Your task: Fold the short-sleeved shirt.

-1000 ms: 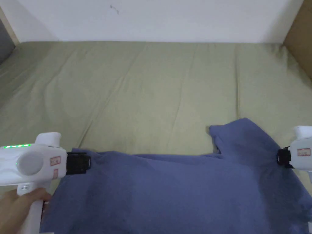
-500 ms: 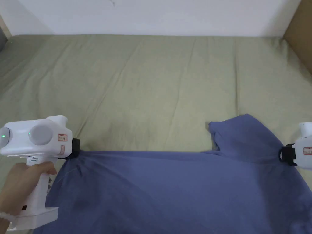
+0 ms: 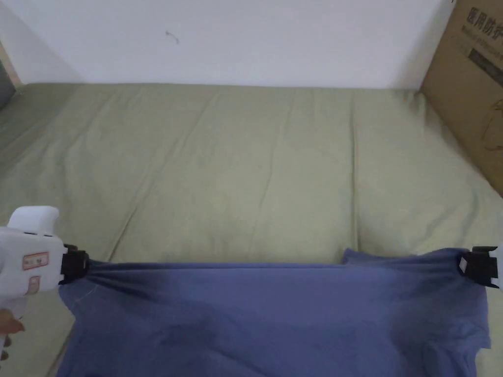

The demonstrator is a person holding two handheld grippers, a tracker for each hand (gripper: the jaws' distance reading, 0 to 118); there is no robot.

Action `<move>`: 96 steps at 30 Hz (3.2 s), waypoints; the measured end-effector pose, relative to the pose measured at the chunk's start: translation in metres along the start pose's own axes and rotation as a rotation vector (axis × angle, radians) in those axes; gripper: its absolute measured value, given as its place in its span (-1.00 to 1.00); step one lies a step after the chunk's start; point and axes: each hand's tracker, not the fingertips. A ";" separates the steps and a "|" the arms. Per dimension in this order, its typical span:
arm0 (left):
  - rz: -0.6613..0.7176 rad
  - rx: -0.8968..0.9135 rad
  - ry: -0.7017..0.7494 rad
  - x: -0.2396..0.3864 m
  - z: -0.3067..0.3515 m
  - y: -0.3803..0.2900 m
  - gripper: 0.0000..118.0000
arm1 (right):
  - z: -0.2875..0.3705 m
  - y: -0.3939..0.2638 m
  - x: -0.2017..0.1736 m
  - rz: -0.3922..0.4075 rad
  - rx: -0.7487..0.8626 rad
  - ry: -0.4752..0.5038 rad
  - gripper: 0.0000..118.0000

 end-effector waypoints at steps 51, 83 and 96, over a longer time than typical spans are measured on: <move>0.799 -0.065 -0.421 -0.098 0.012 -0.239 0.85 | 0.029 -0.156 -0.204 0.275 -0.165 0.120 -1.00; 0.501 0.095 -0.309 -0.083 0.084 -0.166 -0.86 | 0.027 -0.181 -0.150 0.148 -0.250 0.062 -1.00; -0.272 -0.029 -0.499 0.178 0.041 -0.142 -0.69 | 0.037 -0.189 -0.107 -0.026 -0.247 0.065 -1.00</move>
